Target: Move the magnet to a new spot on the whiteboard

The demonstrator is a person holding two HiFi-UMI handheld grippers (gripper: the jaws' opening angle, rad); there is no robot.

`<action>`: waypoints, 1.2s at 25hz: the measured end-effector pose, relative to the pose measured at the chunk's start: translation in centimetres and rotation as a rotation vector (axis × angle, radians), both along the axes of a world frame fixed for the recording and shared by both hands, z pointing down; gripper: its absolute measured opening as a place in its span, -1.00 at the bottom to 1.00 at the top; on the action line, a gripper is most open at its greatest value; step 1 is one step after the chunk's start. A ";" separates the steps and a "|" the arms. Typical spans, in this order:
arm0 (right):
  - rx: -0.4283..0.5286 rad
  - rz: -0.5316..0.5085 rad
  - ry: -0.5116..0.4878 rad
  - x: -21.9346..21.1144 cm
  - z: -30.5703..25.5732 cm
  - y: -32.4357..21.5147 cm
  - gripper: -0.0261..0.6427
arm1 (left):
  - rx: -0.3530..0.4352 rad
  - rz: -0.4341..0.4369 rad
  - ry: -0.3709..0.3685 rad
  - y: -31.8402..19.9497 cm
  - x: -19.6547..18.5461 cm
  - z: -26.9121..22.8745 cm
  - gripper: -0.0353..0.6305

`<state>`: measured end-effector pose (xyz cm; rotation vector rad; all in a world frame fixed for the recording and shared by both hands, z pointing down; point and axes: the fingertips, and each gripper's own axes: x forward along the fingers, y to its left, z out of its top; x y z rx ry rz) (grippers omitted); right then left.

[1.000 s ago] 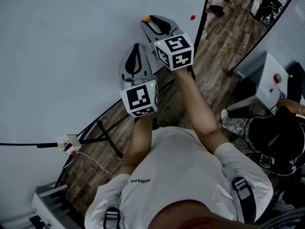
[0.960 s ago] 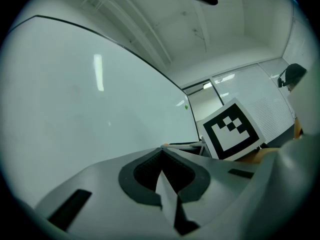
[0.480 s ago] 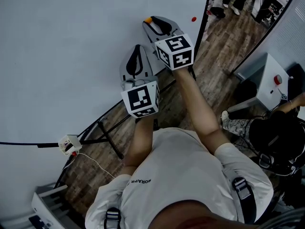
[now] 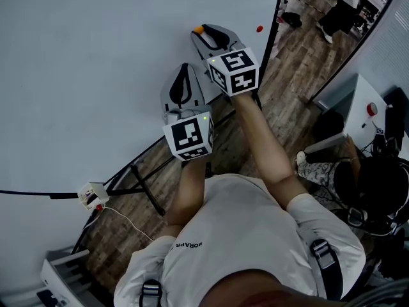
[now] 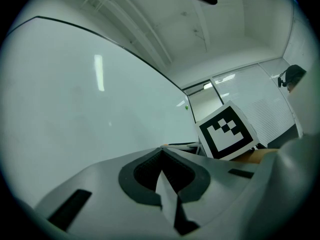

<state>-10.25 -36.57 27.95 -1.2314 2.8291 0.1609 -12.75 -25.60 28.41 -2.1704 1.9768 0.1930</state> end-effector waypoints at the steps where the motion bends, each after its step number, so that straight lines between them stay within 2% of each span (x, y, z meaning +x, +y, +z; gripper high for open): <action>1: 0.000 0.000 0.000 0.0 0.0 0.0 -0.53 | -0.001 0.000 0.000 0.0 0.0 0.0 -0.88; 30: 0.005 0.014 0.024 -1.5 0.9 -2.3 -0.52 | -0.011 0.002 0.008 -1.6 -0.8 0.9 -0.88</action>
